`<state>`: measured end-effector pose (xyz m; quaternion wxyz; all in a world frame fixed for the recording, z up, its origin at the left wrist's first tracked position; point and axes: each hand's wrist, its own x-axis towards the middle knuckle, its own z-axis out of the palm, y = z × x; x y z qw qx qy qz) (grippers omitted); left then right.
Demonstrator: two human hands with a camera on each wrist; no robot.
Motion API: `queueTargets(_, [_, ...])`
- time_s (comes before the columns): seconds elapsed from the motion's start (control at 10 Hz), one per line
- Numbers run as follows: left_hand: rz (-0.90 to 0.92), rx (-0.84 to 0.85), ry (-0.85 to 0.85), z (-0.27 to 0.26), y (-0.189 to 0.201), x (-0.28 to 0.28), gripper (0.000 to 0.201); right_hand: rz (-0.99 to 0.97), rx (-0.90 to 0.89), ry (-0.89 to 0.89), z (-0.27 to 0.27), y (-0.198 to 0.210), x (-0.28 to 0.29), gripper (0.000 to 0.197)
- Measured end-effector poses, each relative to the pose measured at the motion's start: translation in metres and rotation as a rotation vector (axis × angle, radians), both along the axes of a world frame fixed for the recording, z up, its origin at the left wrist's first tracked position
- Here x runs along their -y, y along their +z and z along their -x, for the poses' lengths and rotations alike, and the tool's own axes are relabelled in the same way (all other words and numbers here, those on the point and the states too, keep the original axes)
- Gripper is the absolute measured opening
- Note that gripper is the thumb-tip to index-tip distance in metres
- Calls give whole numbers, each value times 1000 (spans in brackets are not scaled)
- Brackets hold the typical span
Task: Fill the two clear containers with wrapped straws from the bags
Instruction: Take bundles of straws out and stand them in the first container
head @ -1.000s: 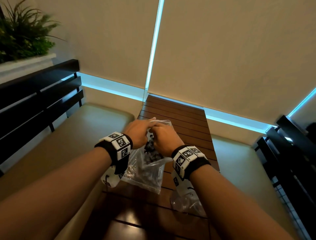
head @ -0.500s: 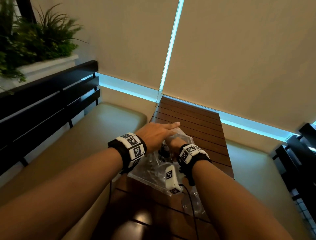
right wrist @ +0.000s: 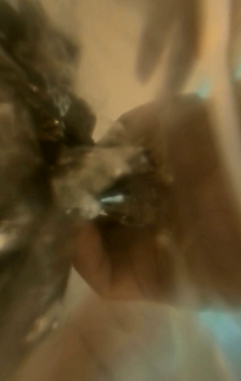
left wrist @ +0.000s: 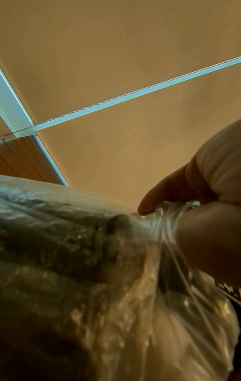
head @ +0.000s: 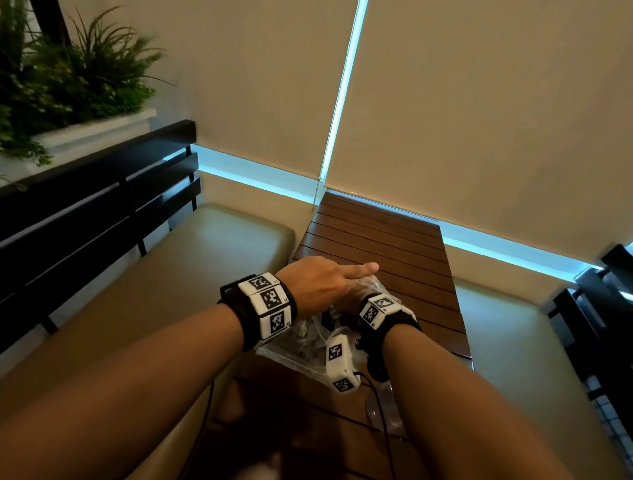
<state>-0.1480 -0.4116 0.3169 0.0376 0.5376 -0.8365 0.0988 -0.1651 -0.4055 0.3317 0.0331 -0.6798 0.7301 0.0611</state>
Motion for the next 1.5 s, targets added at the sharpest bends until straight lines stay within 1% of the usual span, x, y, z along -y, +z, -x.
queueTargets(0.1, [-25,28,48,-4,4,-2,64,-288,115,114,4,9,-7,33])
queueTargets(0.2, [-45,79,89,-10,3,-5,62,-359,266,223,39,-17,33,13])
queueTargets(0.3, [-61,90,112,-13,2,-6,65,-575,509,332,73,-35,68,25])
queueTargets(0.4, [-70,81,133,-11,3,-8,68,-517,412,281,41,-22,49,9])
queueTargets(0.5, [-55,52,154,-11,4,-9,68,-490,269,167,30,-15,23,13])
queueTargets(0.6, [4,5,170,-15,7,-5,65,-358,818,176,93,-28,85,18])
queueTargets(0.7, [22,-6,243,-14,10,5,64,-342,942,211,88,-20,96,30])
queueTargets(0.8, [-41,-55,375,-11,1,23,65,-247,914,198,89,-38,124,26])
queueTargets(0.9, [-252,-110,459,-13,-19,37,67,-324,797,151,98,-44,125,35])
queueTargets(1.0, [-418,-122,462,-12,-42,39,66,-381,574,250,111,-43,121,34])
queueTargets(1.1, [-426,-189,468,-6,-57,44,51,-329,389,342,125,-32,117,37])
queueTargets(1.2, [-384,-196,504,3,-60,52,34,-370,235,409,136,-18,114,36])
queueTargets(1.3, [-356,-177,489,13,-67,57,35,-378,88,449,152,-1,114,35])
queueTargets(1.4, [-345,-194,478,23,-75,58,32,-395,63,439,175,13,115,39])
queueTargets(1.5, [-391,-220,512,31,-79,58,28,-432,83,422,197,31,113,39])
